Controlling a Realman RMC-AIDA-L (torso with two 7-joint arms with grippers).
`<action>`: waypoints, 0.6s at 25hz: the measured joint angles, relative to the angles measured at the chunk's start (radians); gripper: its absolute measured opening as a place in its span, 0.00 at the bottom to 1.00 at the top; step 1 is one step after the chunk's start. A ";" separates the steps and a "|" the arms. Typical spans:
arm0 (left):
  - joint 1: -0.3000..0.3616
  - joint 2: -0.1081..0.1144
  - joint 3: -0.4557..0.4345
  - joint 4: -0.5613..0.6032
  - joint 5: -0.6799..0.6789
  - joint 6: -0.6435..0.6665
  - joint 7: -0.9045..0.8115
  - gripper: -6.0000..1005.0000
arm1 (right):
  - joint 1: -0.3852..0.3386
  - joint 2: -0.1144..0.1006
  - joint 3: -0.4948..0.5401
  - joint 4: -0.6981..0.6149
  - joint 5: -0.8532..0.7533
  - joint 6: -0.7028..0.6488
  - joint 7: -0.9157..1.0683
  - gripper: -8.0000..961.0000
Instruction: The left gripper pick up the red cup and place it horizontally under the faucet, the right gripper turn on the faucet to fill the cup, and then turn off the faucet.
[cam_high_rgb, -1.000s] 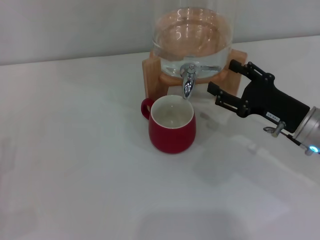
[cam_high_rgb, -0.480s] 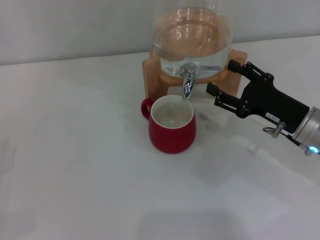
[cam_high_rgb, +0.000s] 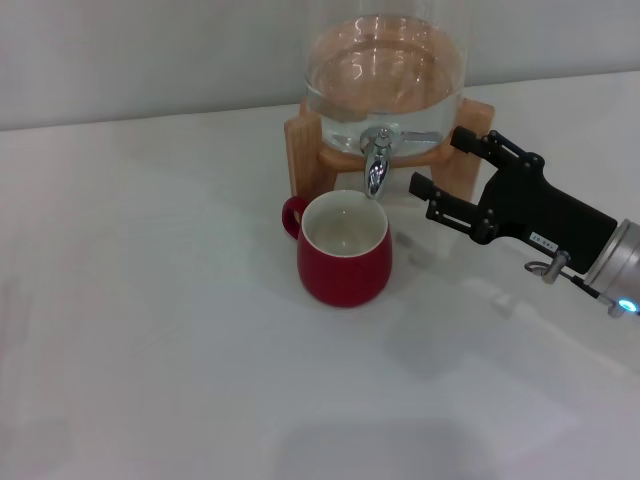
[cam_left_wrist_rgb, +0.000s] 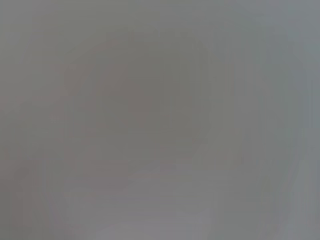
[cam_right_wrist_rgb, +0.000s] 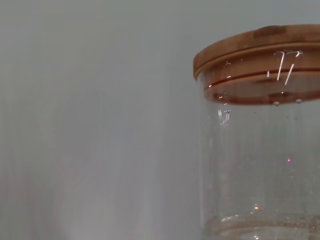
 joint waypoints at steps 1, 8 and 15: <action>0.000 0.000 0.000 0.000 0.000 0.000 0.000 0.87 | 0.000 0.000 -0.003 0.000 0.000 -0.001 0.001 0.88; -0.003 0.000 0.000 0.018 0.000 -0.003 0.000 0.87 | 0.000 0.001 -0.008 0.000 0.000 -0.012 0.001 0.88; -0.007 0.000 0.000 0.025 -0.002 -0.003 0.000 0.87 | 0.003 0.002 -0.008 0.000 0.000 -0.012 0.002 0.88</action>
